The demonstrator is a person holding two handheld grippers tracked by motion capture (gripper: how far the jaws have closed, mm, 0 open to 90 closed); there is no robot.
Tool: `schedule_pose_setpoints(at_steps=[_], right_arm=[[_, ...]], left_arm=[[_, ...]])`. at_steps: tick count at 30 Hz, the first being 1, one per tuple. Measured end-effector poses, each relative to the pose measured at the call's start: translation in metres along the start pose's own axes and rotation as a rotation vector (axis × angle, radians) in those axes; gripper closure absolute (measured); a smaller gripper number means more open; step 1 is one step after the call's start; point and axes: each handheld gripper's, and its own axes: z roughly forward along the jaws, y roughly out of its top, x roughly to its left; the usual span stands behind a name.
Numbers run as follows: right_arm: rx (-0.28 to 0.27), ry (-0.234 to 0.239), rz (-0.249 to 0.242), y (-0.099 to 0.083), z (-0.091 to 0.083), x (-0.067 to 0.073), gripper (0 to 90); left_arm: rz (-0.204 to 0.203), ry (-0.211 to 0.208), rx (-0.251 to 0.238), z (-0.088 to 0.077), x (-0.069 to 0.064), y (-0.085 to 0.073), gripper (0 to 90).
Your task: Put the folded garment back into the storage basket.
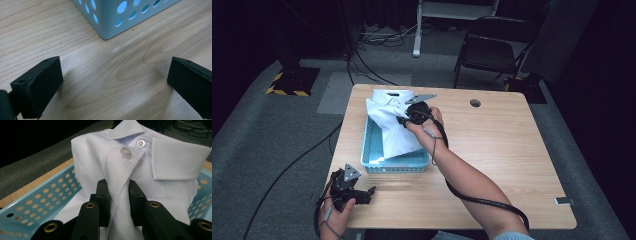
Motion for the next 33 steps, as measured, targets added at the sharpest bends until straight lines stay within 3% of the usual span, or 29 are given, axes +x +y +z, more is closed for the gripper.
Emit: schedule_pose_setpoints(at_steps=[15,16,17,19,21,25,33], right_arm=[[0.069,0.043,0.04,-0.018,0.02,0.006,74.0],[0.072,0.047,0.042,-0.019,0.021,0.006,72.1],[0.089,0.06,0.053,-0.02,0.023,0.006,64.6],[0.102,0.072,0.077,-0.021,0.025,0.005,39.8],[0.083,0.057,0.081,-0.022,0.023,0.006,26.1],[0.045,0.031,0.056,-0.016,0.009,0.006,21.8],[0.029,0.038,0.02,-0.008,-0.01,0.001,21.2]], left_arm=[[-0.002,0.0,-0.002,0.0,0.0,0.0,0.3],[-0.002,0.0,-0.002,0.0,0.0,0.0,0.3],[-0.002,-0.002,0.0,0.0,0.0,0.0,0.3],[-0.001,-0.001,0.0,0.0,0.0,0.0,0.2],[-0.002,-0.001,-0.001,0.0,0.0,0.0,0.2],[-0.001,-0.001,0.0,0.0,0.0,0.0,0.2],[-0.001,-0.001,0.0,0.0,0.0,0.0,0.2]])
